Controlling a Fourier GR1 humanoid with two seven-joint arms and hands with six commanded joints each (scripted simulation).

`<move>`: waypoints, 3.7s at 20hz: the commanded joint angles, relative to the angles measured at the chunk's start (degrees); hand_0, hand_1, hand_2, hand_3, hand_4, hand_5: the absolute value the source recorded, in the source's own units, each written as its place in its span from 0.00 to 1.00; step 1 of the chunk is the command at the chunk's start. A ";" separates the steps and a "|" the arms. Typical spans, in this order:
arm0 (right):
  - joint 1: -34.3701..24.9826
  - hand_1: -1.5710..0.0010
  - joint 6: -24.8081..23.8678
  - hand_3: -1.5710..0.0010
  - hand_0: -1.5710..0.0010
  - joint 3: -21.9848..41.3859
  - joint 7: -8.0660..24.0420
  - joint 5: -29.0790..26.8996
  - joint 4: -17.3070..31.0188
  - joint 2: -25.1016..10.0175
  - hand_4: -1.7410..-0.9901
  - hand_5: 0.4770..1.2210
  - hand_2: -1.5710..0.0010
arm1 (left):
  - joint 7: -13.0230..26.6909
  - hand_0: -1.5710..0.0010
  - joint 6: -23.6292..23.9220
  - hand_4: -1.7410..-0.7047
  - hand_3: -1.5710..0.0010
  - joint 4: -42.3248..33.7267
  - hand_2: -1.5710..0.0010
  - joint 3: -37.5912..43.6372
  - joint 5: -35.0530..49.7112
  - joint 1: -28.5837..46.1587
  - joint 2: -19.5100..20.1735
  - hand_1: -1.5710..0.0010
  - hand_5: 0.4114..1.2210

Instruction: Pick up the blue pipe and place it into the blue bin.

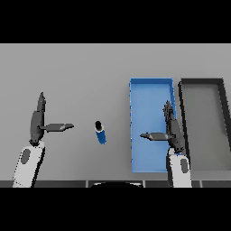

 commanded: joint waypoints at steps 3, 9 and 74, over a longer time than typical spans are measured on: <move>-0.28 1.00 -0.09 1.00 1.00 -0.05 0.15 -0.01 0.20 -0.01 0.71 0.20 1.00 | -0.31 1.00 -0.03 0.75 1.00 0.23 1.00 0.08 0.03 -0.26 -0.02 1.00 0.22; 4.48 1.00 1.03 1.00 1.00 3.46 -8.00 8.45 -5.05 -7.13 0.72 0.20 1.00 | -8.02 1.00 -12.36 0.75 1.00 1.48 1.00 -2.15 -0.87 2.89 7.93 1.00 0.22; 5.83 1.00 1.75 1.00 1.00 4.38 -5.22 11.16 -6.86 -9.10 0.77 0.22 1.00 | -6.42 0.01 -24.56 0.26 0.00 -5.44 0.00 -20.77 -10.18 -7.96 -18.73 0.00 1.00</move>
